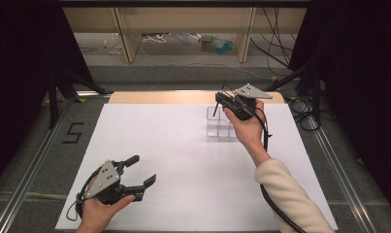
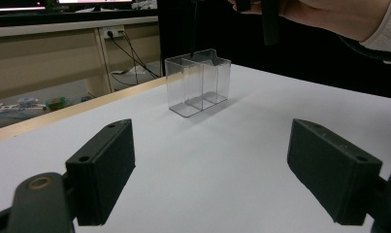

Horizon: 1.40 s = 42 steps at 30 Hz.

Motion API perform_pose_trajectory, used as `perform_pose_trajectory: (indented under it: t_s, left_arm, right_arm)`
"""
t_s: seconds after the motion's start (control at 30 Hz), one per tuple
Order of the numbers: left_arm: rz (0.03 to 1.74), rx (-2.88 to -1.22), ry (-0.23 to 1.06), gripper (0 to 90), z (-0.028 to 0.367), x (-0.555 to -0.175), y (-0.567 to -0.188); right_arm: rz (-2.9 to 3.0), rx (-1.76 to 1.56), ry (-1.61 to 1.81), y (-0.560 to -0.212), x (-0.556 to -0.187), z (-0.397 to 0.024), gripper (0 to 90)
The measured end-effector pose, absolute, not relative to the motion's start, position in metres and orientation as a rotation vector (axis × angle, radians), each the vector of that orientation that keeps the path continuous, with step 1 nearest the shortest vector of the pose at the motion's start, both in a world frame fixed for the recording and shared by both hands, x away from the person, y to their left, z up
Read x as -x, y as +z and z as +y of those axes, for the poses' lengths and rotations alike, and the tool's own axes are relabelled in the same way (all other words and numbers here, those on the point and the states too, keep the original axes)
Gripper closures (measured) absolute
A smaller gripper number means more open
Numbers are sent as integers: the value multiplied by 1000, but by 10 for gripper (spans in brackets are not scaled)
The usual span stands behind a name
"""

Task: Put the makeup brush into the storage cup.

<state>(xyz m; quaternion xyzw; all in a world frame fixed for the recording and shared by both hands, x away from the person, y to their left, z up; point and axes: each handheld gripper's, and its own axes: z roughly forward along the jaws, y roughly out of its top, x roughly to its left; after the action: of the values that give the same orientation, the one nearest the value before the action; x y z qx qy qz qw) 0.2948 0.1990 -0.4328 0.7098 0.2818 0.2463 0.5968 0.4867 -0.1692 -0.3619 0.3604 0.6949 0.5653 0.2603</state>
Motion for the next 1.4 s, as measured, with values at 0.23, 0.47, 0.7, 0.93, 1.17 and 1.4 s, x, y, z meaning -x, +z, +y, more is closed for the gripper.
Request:
perform_pose_trajectory:
  t_s: [0.23, 0.47, 0.7, 0.93, 1.17, 1.4]
  left_arm:
    - [655, -1647, 571, 173, 199, -295, -433]
    - [654, -1647, 573, 173, 199, -295, -433]
    - [654, -1647, 572, 173, 199, -295, -433]
    - [654, -1646, 572, 173, 199, -295, -433]
    - [653, -1649, 573, 173, 200, -295, -433]
    - [655, -1647, 571, 173, 199, -295, -433]
  right_arm:
    - [1884, -976, 1525, -361, -489, -169, 854]
    - [1879, -979, 1519, -361, -491, -169, 854]
    - [1868, -978, 1519, -362, -493, -169, 854]
    - [1873, -974, 1512, -362, -494, -169, 854]
    - [1861, -981, 1504, -364, -497, -168, 854]
    - [1864, -980, 1496, -366, -499, -167, 854]
